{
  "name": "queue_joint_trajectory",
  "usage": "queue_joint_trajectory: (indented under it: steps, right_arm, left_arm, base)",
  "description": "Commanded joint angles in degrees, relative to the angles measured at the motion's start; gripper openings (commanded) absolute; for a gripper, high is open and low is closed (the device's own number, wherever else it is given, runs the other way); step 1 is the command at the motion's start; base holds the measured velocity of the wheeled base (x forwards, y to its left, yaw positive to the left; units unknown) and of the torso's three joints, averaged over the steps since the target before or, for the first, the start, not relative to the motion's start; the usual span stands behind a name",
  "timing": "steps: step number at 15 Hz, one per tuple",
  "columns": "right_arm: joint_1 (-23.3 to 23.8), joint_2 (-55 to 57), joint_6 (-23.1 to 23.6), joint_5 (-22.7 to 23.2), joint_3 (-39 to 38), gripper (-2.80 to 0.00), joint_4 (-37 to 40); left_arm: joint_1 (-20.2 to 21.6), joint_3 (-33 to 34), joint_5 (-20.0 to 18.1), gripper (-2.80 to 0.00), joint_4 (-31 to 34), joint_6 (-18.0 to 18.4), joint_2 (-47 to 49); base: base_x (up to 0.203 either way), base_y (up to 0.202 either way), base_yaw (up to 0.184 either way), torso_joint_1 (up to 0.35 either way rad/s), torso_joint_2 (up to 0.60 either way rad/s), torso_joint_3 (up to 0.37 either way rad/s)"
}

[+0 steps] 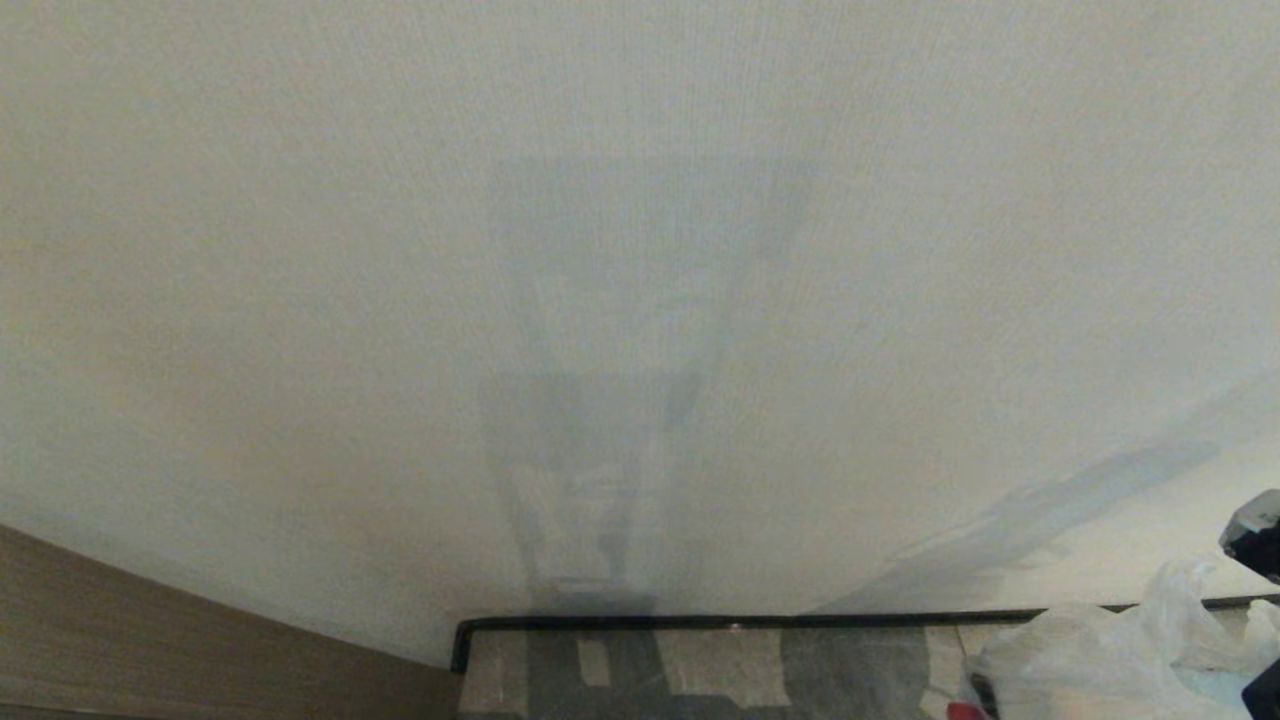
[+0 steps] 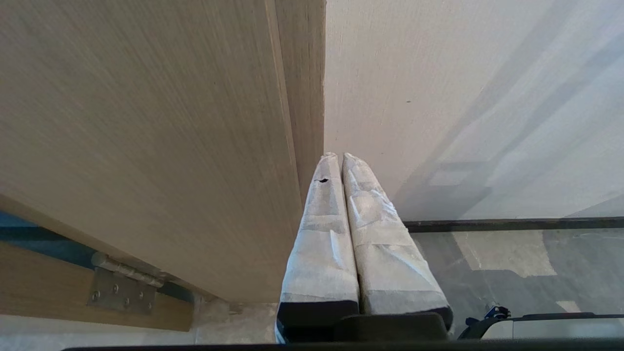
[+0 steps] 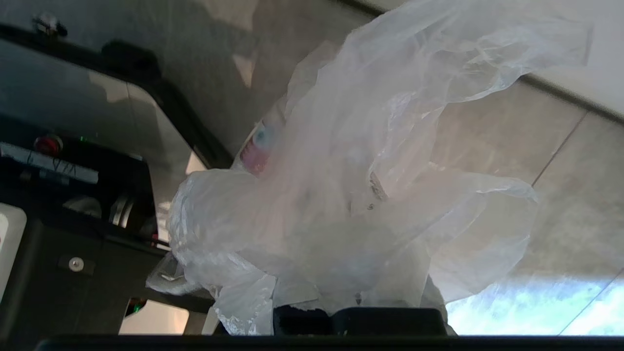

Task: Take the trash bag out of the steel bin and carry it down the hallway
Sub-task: Put the trash bag at the door

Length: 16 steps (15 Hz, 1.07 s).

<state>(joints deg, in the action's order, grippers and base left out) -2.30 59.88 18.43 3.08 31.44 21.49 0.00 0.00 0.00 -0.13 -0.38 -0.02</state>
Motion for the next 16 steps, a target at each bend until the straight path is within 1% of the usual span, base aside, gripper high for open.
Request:
queue_joint_trajectory:
  steps: [1,2,3,5,8,16]
  right_arm:
    - [-0.2,2.0,0.0,0.2,-0.5,-2.8,0.1]
    - [-0.2,2.5,-0.1,0.5,-0.8,-2.8,-0.6]
    - [-0.2,2.9,0.0,0.8,-0.9,0.0,-0.9]
    - [-0.8,3.8,0.0,0.7,-0.9,0.0,-1.2]
    - [-0.8,3.9,-0.2,0.7,-1.0,0.0,-3.8]
    - [-0.9,3.9,-0.3,0.7,-2.5,0.0,-3.9]
  left_arm:
    - [0.0,0.0,0.0,-2.8,0.0,0.0,0.0]
    - [0.0,0.0,0.0,-2.8,0.0,0.0,0.0]
    - [0.0,0.0,0.0,-2.8,0.0,-0.1,0.0]
    - [0.0,0.0,0.0,-2.8,0.0,0.0,0.0]
    - [0.0,0.0,0.0,-2.8,0.0,-0.1,0.0]
    - [0.0,0.0,0.0,-2.8,0.0,-0.1,0.0]
  base:
    - [0.0,0.0,0.0,0.0,0.0,0.0]
    - [0.0,0.0,0.0,0.0,0.0,0.0]
    - [0.0,0.0,0.0,0.0,0.0,0.0]
    - [0.0,0.0,0.0,0.0,0.0,0.0]
    - [0.0,0.0,0.0,0.0,0.0,0.0]
    - [0.0,0.0,0.0,0.0,0.0,0.0]
